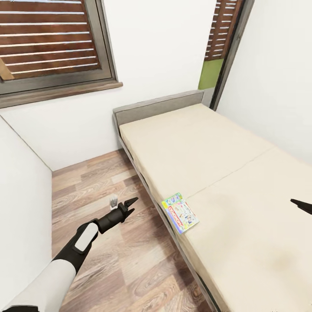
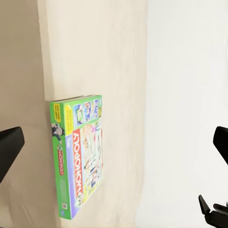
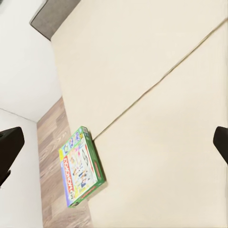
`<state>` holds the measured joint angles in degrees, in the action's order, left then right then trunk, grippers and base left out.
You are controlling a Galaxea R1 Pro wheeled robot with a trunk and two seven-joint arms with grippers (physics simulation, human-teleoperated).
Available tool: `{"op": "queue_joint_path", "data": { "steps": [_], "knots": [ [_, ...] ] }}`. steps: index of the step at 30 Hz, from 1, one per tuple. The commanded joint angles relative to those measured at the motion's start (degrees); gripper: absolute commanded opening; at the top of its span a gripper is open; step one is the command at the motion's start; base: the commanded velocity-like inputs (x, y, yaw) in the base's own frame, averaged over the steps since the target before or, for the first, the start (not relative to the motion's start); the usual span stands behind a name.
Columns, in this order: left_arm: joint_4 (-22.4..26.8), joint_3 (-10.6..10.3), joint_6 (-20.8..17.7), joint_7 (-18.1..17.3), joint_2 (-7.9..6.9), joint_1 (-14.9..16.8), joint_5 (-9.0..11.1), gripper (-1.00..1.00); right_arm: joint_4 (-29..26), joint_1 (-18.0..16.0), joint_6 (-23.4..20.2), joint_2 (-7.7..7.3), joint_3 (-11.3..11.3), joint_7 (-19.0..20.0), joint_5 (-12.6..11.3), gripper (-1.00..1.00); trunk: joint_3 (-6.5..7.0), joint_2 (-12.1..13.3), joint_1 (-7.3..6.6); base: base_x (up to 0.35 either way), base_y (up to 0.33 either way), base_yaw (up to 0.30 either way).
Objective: Put all the toys in the child's room - the three board games (two on the bed and one on the table), the two jigsaw puzzles on the table, and the tennis ball on the table - inside the toy box on the table in the child's room.
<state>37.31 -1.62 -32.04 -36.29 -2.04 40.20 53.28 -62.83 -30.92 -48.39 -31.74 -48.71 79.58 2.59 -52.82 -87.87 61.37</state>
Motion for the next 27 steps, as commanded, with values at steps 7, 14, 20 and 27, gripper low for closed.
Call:
{"op": "queue_joint_path", "data": {
  "steps": [7,14,20,27],
  "knots": [
    [3.6,-0.1,-3.0,0.3,-0.34,-0.4,0.8,1.00,0.0,-0.1,-0.6,0.01,-0.1,0.4,0.2,1.00,-0.04,0.0,0.00,0.000,0.000,-0.051],
    [5.3,0.3,-5.4,1.0,-0.54,-0.8,1.0,1.00,0.0,0.0,-0.6,0.01,-0.1,0.4,0.3,1.00,-0.04,0.0,0.00,0.000,0.000,-0.017],
    [5.6,0.5,-6.4,1.5,-0.70,-0.9,1.2,1.00,0.0,0.0,-0.6,0.01,0.0,0.3,0.3,1.00,-0.04,0.0,0.00,0.000,0.000,-0.007],
    [6.3,1.1,-7.5,1.5,-0.91,-1.4,1.3,1.00,0.0,0.0,-0.6,0.01,0.0,0.3,0.3,1.00,-0.04,0.0,0.00,0.000,0.000,-0.003]
  ]
}}
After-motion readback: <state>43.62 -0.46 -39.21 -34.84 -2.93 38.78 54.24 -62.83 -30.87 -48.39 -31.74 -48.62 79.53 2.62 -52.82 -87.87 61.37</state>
